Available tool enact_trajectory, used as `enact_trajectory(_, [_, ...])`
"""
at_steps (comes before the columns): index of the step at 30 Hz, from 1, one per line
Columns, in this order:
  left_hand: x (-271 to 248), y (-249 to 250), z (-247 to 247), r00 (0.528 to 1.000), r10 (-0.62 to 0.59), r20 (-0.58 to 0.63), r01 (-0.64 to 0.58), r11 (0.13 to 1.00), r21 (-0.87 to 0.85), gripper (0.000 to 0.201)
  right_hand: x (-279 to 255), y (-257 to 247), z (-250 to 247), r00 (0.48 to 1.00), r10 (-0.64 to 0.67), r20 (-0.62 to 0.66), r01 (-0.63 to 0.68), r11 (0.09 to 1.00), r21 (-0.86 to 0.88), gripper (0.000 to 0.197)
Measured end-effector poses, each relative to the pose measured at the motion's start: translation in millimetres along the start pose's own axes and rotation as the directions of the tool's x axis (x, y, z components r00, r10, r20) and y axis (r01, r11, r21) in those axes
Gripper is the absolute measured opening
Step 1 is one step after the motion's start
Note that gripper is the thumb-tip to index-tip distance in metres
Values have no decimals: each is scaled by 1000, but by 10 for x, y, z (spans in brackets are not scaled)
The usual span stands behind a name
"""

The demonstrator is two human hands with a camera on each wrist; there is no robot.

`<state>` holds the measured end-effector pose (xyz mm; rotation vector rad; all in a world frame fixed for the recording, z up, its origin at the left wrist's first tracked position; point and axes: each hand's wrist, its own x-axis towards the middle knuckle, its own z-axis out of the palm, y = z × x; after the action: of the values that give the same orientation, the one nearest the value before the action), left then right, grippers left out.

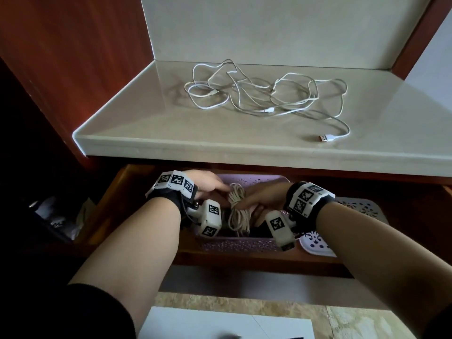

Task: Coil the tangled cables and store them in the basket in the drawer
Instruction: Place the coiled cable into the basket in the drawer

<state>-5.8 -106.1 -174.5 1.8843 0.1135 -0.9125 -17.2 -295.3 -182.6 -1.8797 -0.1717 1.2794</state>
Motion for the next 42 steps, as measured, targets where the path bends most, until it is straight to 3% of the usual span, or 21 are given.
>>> enact_trajectory(3, [-127,-41,-84,994,12,109,1,993,-117,21,-123,26,33,997,-56,-43,54,997,-47,27])
enact_trajectory(5, [-258,-54,-168,991,19,131,-14,999,-37,30,-225,-7,77,991,-87,-106,64,977,-204,26])
enact_trajectory(8, [-470,-45,-250,986,74,146,-104,973,205,24,-352,-139,241,989,-128,-71,84,892,-445,33])
enact_trajectory(12, [-646,38,-146,946,-51,320,-175,750,637,26,-312,-283,484,984,-177,-22,127,778,-616,39])
enact_trajectory(16, [-555,24,43,939,-205,276,-154,466,871,21,-226,-307,511,984,-171,41,163,795,-584,33])
enact_trajectory(18, [-506,26,92,936,-216,278,-180,383,906,15,-245,-288,475,987,-149,54,151,777,-611,30])
enact_trajectory(20, [-527,66,117,938,-191,288,-193,404,894,3,-255,-271,425,989,-140,41,132,738,-661,23])
enact_trajectory(25, [-518,82,142,915,-235,327,-221,386,896,26,-211,-243,381,999,3,52,33,737,-675,22])
enact_trajectory(29, [-497,92,272,927,-265,267,-178,317,932,36,-117,-262,419,999,40,5,-22,652,-758,25])
enact_trajectory(32, [-508,105,296,918,-290,270,-152,371,916,40,-63,-310,447,992,123,21,-66,659,-749,37])
enact_trajectory(37, [-561,145,257,909,-310,278,-129,425,896,36,-103,-361,473,991,132,30,-61,631,-774,37])
enact_trajectory(39, [-637,244,188,931,-257,258,-126,439,890,35,-163,-419,431,989,128,72,-34,677,-736,38])
enact_trajectory(42, [-829,488,34,968,-103,227,-147,503,852,35,-362,-600,277,999,1,51,33,753,-658,36])
